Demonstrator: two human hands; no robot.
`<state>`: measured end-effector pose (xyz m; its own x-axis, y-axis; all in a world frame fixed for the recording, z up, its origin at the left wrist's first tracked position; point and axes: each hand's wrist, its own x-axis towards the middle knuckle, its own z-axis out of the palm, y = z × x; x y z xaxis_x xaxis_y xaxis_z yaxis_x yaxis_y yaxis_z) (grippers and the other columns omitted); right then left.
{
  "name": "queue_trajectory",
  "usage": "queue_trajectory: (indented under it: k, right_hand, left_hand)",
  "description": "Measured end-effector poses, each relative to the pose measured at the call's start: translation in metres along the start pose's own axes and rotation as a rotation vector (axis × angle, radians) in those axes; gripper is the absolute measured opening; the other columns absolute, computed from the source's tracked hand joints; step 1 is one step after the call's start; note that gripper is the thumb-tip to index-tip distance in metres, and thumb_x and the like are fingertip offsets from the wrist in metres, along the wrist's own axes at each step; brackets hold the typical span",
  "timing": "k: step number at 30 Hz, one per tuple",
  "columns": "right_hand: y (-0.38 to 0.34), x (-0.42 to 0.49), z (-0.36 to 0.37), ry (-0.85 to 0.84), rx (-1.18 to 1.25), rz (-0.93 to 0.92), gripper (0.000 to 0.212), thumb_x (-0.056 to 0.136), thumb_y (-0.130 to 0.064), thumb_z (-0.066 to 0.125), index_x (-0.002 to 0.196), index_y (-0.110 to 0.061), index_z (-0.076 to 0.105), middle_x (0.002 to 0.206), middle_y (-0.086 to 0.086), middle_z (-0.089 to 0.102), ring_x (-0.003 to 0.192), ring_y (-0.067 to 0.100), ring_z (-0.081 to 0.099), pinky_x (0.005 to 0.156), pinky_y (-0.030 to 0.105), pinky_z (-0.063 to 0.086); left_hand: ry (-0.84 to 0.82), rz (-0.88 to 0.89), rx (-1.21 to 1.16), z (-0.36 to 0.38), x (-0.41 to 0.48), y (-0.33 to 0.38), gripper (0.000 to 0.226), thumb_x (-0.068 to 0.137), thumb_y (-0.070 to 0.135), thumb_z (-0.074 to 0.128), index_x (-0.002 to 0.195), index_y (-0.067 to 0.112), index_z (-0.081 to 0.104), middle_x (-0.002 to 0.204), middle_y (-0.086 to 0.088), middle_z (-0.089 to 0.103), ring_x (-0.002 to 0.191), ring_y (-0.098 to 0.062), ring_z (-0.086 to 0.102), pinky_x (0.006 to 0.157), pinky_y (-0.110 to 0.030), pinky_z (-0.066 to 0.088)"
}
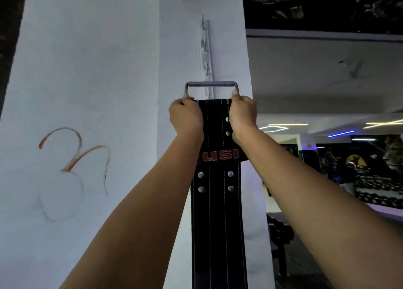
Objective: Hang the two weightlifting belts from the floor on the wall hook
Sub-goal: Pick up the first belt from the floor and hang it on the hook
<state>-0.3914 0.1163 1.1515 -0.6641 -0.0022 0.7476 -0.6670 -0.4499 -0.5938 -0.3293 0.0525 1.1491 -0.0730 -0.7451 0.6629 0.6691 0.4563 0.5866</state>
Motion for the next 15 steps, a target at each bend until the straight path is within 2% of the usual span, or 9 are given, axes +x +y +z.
queue_trajectory:
  k: [2, 5, 8, 10, 15]
  right_hand:
    - [0.005, 0.018, 0.007, 0.002, -0.001, 0.002, 0.043, 0.095, -0.032, 0.039, 0.055, -0.018, 0.039, 0.058, -0.001, 0.043, 0.058, 0.02, 0.044, 0.056, 0.029, 0.035]
    - [0.012, 0.04, 0.015, 0.015, -0.037, 0.0, 0.042, 0.095, -0.033, 0.038, 0.057, -0.018, 0.041, 0.061, -0.001, 0.045, 0.073, 0.027, 0.05, 0.061, 0.031, 0.038]
    - [0.022, 0.05, 0.021, 0.005, -0.047, 0.023, 0.04, 0.095, -0.034, 0.038, 0.06, -0.016, 0.044, 0.062, -0.002, 0.045, 0.075, 0.027, 0.05, 0.063, 0.032, 0.038]
    - [0.034, 0.052, 0.024, -0.013, -0.058, 0.035, 0.038, 0.095, -0.034, 0.038, 0.064, -0.015, 0.046, 0.063, -0.002, 0.046, 0.073, 0.027, 0.05, 0.062, 0.032, 0.038]
    - [0.06, 0.05, 0.023, -0.04, -0.011, 0.019, 0.042, 0.095, -0.04, 0.037, 0.059, -0.018, 0.041, 0.06, 0.0, 0.044, 0.055, 0.021, 0.043, 0.043, 0.022, 0.031]
  left_hand:
    - [-0.002, 0.001, -0.006, 0.012, 0.017, -0.006, 0.032, 0.096, 0.023, 0.039, 0.083, 0.004, 0.062, 0.065, -0.001, 0.051, 0.059, -0.018, 0.048, 0.061, -0.031, 0.044]
    - [0.007, -0.006, -0.006, 0.027, 0.037, -0.015, 0.035, 0.095, 0.022, 0.04, 0.065, 0.008, 0.05, 0.06, -0.001, 0.045, 0.051, -0.015, 0.041, 0.05, -0.026, 0.038]
    - [0.03, -0.032, 0.008, 0.033, 0.048, -0.025, 0.029, 0.095, 0.02, 0.042, 0.072, 0.005, 0.052, 0.061, 0.0, 0.045, 0.049, -0.014, 0.04, 0.045, -0.023, 0.035]
    - [0.038, -0.054, 0.014, 0.032, 0.052, -0.035, 0.031, 0.094, 0.02, 0.042, 0.067, 0.007, 0.049, 0.059, 0.0, 0.043, 0.048, -0.014, 0.037, 0.045, -0.023, 0.033]
    - [0.017, -0.021, -0.035, 0.026, 0.049, -0.057, 0.027, 0.095, 0.023, 0.041, 0.078, 0.008, 0.055, 0.064, -0.001, 0.048, 0.06, -0.021, 0.045, 0.057, -0.032, 0.041]
